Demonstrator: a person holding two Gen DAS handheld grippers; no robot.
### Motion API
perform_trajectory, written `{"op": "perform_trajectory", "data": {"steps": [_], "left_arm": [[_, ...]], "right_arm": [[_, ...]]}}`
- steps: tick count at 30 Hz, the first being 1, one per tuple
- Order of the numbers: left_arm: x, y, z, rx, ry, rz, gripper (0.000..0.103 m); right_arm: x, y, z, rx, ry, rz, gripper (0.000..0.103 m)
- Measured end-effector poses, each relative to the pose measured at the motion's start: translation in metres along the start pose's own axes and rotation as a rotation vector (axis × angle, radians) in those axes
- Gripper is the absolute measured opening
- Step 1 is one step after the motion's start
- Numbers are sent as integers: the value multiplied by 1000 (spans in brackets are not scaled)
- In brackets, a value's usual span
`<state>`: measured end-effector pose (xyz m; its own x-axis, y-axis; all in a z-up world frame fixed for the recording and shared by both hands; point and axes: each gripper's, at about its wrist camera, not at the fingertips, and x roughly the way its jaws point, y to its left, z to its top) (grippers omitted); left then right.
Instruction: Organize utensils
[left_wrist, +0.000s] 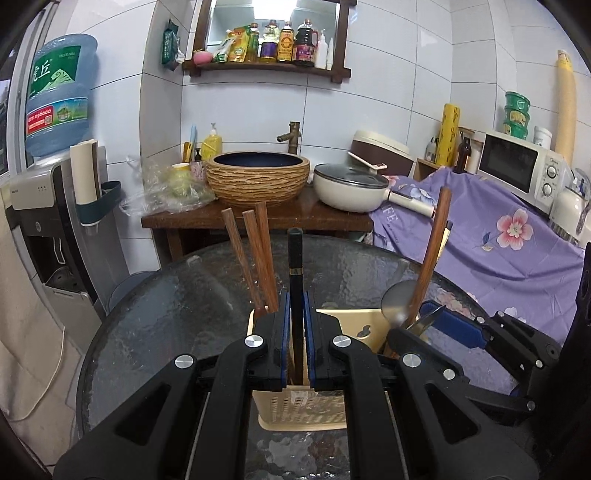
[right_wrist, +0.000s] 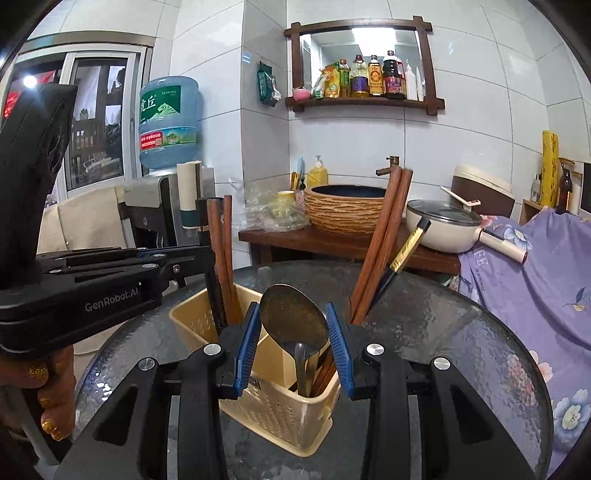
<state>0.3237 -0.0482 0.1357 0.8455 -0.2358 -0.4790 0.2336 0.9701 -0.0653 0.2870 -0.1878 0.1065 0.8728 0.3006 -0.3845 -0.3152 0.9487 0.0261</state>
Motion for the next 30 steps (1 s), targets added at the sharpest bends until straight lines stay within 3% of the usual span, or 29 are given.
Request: {"op": "perform_trajectory", "data": {"steps": [10, 14, 18, 20, 22, 23, 27, 30], "left_arm": [[-3, 0, -1, 16, 6, -3, 8], [-7, 1, 0, 20, 9, -3, 8], [-18, 3, 1, 16, -12, -8, 9], [-31, 7, 1, 7, -30, -9, 20], [-45, 12, -3, -14, -65, -5, 72], [-57, 16, -7, -33, -100, 3, 79], [-88, 18, -25, -11, -140, 21, 87], [-105, 17, -41, 16, -165, 47, 97]], "right_arm": [[7, -4, -6, 18, 30, -11, 36], [4, -5, -6, 16, 21, -11, 49], [-7, -5, -6, 18, -6, -7, 51], [-15, -5, -6, 16, -13, -5, 56], [-27, -7, -7, 19, -31, -10, 62], [-33, -6, -7, 19, -40, -15, 68], [-68, -4, -15, 6, -96, -36, 91], [-91, 1, -25, 10, -117, -26, 97]]}}
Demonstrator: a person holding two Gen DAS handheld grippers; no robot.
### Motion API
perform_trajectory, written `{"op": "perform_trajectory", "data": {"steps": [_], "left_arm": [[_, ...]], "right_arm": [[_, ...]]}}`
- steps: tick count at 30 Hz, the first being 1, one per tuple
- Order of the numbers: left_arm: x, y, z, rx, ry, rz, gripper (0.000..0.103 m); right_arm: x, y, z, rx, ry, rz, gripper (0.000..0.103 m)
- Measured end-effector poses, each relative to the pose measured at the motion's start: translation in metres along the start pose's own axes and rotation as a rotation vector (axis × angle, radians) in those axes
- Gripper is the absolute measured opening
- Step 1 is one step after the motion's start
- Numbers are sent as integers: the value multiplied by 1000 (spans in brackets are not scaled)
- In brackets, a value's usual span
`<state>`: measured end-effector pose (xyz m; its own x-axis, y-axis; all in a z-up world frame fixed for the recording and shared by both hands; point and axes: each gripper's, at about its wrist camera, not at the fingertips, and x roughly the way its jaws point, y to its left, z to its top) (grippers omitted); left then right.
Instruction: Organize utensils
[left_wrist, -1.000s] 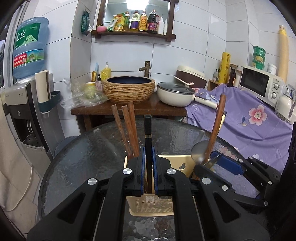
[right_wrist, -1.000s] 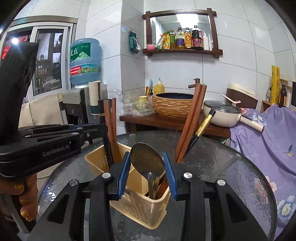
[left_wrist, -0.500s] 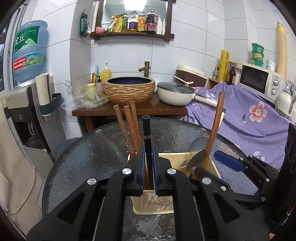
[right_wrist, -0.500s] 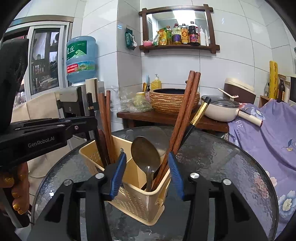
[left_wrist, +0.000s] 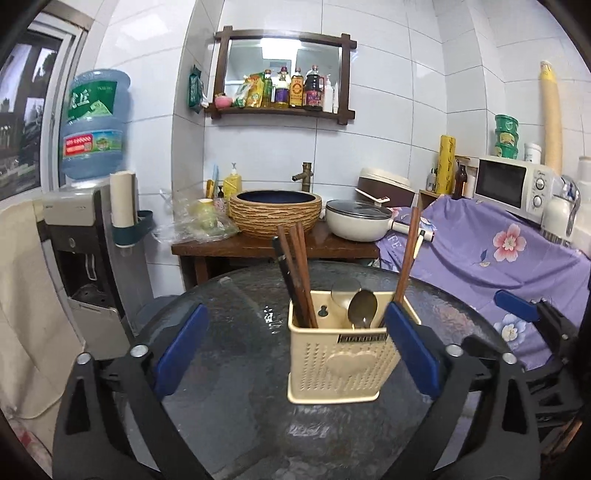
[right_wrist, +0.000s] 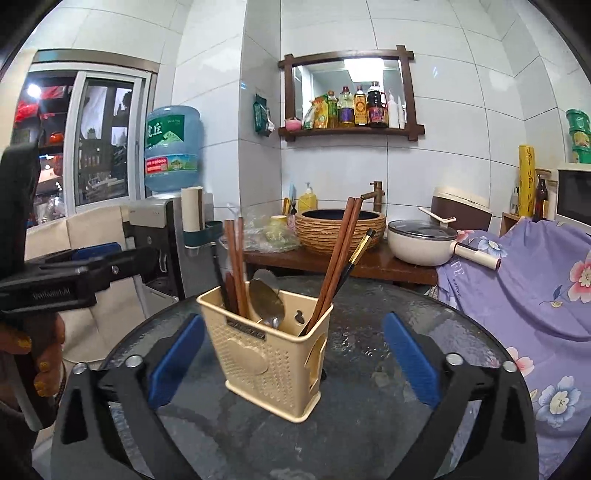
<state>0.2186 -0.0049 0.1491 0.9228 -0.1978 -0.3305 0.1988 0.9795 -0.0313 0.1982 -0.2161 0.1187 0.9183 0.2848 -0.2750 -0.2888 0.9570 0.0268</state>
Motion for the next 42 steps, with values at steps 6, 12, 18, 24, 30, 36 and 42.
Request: {"op": "perform_trajectory", "data": {"steps": [6, 12, 18, 24, 30, 36, 42], "left_arm": [[-40, 1, -34, 2, -9, 10, 97], [-67, 6, -86, 42, 43, 101, 97], [-91, 11, -136, -13, 144, 126, 97], [-127, 12, -161, -63, 121, 157, 97], [-154, -2, -175, -52, 133, 150, 97], [-170, -20, -179, -31, 123, 120, 97], [-181, -31, -175, -38, 74, 132, 97]], "right_arm": [[-42, 24, -23, 16, 4, 66, 97], [-77, 53, -57, -70, -12, 14, 97], [-107, 75, -96, -148, 4, -35, 97], [-134, 74, -114, -74, 22, -50, 97], [-162, 76, -122, -73, 8, -74, 97], [-185, 76, -121, -24, -33, -57, 97], [-194, 68, -123, 26, -45, -64, 97]]}}
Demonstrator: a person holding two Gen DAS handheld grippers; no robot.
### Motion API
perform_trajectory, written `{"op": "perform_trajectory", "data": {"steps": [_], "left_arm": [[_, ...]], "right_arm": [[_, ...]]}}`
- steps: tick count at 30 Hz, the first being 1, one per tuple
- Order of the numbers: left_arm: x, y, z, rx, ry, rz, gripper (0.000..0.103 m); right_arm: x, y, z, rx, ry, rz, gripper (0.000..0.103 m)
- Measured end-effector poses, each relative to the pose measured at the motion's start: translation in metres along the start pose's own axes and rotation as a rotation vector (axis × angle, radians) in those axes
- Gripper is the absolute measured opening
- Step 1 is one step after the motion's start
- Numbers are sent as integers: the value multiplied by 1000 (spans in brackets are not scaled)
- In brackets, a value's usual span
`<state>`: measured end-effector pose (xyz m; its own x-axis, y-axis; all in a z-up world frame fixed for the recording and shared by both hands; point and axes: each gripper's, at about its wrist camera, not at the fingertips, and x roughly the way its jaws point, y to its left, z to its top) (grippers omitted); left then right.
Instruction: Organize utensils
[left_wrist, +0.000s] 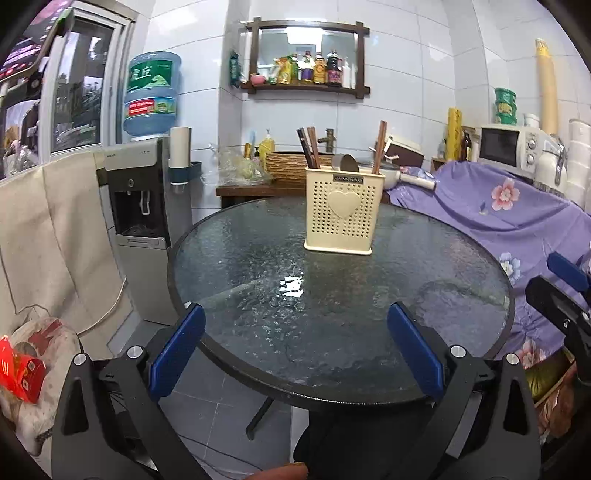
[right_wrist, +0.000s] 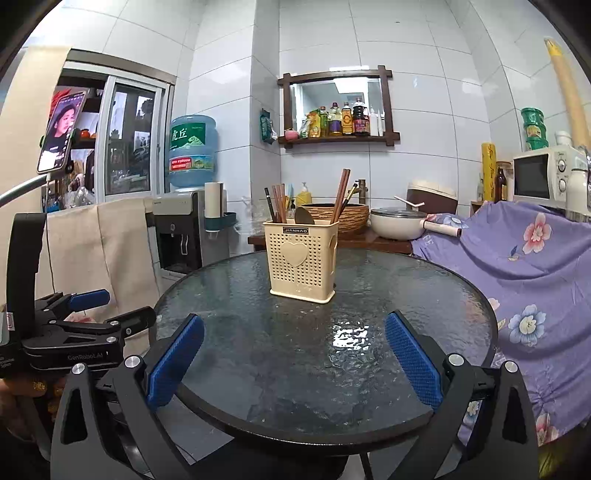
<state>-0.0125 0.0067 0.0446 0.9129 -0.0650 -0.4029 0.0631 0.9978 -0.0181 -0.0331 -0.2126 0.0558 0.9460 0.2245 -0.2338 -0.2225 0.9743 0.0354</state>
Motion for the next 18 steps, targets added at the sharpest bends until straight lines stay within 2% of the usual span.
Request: {"op": "perform_trajectory", "data": {"steps": [18], "left_arm": [[-5, 0, -7, -9, 21, -1, 97]], "right_arm": [[-9, -3, -9, 23, -10, -4, 97]]}}
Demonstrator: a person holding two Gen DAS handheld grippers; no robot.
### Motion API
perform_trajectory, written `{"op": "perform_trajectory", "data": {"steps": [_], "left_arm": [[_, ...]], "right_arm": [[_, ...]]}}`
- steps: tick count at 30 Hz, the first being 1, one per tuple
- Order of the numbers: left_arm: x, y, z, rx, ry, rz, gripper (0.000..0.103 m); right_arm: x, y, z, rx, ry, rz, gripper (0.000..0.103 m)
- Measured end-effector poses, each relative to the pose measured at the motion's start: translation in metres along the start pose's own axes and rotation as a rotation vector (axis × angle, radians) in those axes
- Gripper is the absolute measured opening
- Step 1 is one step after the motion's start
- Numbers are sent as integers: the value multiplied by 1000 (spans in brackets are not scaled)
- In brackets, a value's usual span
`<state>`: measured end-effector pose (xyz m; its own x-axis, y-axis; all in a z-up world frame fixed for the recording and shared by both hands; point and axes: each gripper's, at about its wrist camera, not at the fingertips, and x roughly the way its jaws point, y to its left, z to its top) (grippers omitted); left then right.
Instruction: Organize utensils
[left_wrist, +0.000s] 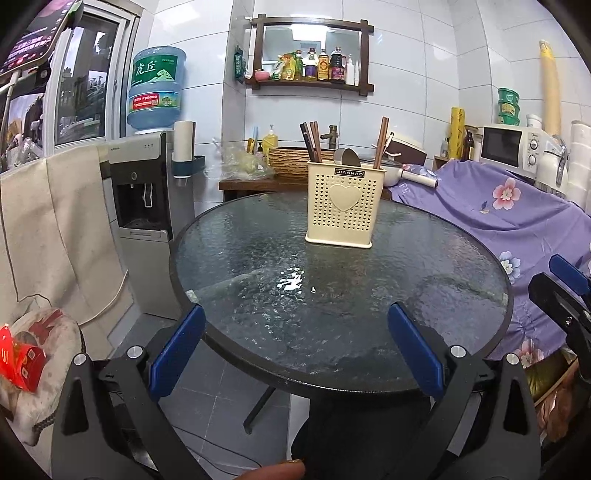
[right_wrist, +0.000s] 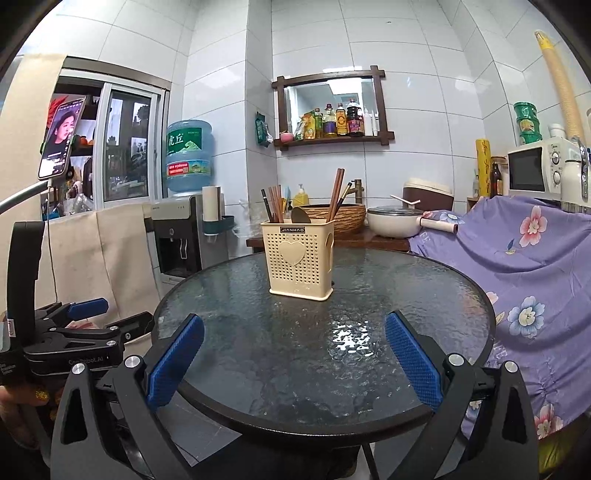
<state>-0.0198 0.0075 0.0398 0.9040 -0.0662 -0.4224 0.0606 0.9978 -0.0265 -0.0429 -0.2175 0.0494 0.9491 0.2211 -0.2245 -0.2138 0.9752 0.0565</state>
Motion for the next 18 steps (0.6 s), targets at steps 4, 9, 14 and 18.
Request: {"op": "perform_trajectory", "data": {"steps": [4, 9, 14, 18], "left_arm": [[1, 0, -2, 3, 10, 1, 97], [3, -2, -2, 9, 18, 4, 97], [2, -4, -2, 10, 13, 7, 97], [2, -3, -3, 8, 15, 6, 97]], "right_arm": [[0, 0, 0, -1, -7, -3, 97], [-1, 3, -3, -6, -6, -7, 97], [0, 4, -3, -6, -3, -7, 97], [0, 5, -3, -7, -3, -9, 97]]}}
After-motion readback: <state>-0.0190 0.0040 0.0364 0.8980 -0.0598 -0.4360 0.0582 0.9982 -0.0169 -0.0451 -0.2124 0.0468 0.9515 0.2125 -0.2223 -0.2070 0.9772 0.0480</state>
